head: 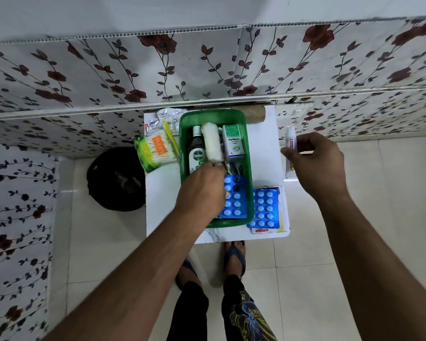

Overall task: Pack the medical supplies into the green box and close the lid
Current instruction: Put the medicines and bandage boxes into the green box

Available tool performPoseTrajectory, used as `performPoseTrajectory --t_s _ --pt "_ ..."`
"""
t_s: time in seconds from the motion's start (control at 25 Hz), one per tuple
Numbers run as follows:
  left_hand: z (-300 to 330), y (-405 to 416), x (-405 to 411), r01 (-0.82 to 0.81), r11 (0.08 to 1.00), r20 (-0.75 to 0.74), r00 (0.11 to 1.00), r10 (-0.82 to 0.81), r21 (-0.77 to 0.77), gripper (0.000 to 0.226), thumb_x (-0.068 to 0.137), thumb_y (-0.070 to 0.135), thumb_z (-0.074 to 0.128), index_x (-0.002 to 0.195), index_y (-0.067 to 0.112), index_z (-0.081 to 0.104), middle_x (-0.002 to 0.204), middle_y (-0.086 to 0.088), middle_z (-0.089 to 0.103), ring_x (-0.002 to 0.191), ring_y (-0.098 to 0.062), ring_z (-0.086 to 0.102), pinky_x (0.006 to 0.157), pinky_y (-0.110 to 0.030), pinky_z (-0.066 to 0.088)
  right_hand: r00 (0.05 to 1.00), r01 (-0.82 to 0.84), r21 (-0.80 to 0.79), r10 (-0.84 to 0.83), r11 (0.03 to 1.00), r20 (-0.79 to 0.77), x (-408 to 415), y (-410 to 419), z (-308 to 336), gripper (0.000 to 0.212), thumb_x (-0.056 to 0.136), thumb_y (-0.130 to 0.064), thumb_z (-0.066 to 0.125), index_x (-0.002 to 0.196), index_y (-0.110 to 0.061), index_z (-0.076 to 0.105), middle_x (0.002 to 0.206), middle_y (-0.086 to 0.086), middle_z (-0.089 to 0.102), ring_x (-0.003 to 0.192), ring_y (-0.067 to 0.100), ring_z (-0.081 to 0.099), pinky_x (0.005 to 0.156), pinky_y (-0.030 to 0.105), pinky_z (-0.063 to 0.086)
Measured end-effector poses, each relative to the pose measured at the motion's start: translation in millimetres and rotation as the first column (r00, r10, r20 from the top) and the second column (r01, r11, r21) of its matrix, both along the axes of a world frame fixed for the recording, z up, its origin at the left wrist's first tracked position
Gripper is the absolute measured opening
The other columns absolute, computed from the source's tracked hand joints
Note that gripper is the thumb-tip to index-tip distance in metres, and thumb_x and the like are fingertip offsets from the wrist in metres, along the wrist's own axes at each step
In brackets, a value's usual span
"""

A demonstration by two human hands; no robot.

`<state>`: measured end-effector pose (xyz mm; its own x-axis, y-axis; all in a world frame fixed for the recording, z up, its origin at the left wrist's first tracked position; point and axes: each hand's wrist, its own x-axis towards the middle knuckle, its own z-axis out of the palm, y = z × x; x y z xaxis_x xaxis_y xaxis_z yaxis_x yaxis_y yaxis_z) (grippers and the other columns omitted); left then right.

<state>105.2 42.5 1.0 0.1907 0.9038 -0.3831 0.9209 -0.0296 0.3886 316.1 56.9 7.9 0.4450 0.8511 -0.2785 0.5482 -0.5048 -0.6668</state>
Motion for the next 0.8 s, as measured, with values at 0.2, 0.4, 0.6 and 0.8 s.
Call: performPoseTrajectory --t_s 0.2,0.4,0.6,0.8 --pt "-1 0 -3 0.176 0.982 -0.145 0.976 -0.165 0.063 0.025 0.084 0.029 0.069 0.104 0.014 0.067 0.107 -0.005 0.065 0.104 -0.026 0.047 0.081 -0.039 0.046 1.0 -0.015 -0.024 0.014 1.0 -0.027 -10 1 6 0.025 0.084 -0.029 0.073 0.107 -0.019 0.069 0.084 -0.01 0.065 0.074 0.002 0.061 0.067 0.022 0.049" --pt "26 6 -24 0.041 0.981 0.089 0.994 -0.059 0.187 0.03 0.091 0.025 0.056 0.119 0.015 0.064 0.113 -0.002 0.065 0.105 -0.023 0.049 0.082 -0.034 0.042 0.994 -0.049 0.009 0.05 0.999 -0.101 -43 9 26 0.024 0.084 -0.031 0.073 0.103 -0.018 0.071 0.08 -0.015 0.067 0.064 -0.004 0.064 0.061 0.014 0.051" --pt "30 11 -82 -0.402 0.88 0.332 0.89 0.312 0.252 0.02 0.086 0.011 0.063 0.104 0.016 0.07 0.095 0.003 0.064 0.072 0.002 0.054 0.065 -0.009 0.037 0.967 -0.25 -0.103 0.242 0.963 -0.084 -115 36 18 0.024 0.082 -0.035 0.071 0.084 -0.012 0.072 0.077 0.004 0.072 0.074 0.022 0.066 0.066 0.028 0.049" --pt "0 5 -117 -0.486 0.864 0.328 0.843 0.426 0.126 0.019 0.086 0.007 0.061 0.1 0.015 0.071 0.094 -0.003 0.067 0.073 -0.007 0.06 0.069 -0.028 0.051 0.938 -0.331 -0.225 0.347 0.916 0.031 -155 62 -19 0.029 0.077 -0.037 0.069 0.073 -0.008 0.066 0.065 0.006 0.064 0.069 0.03 0.061 0.057 0.028 0.041"
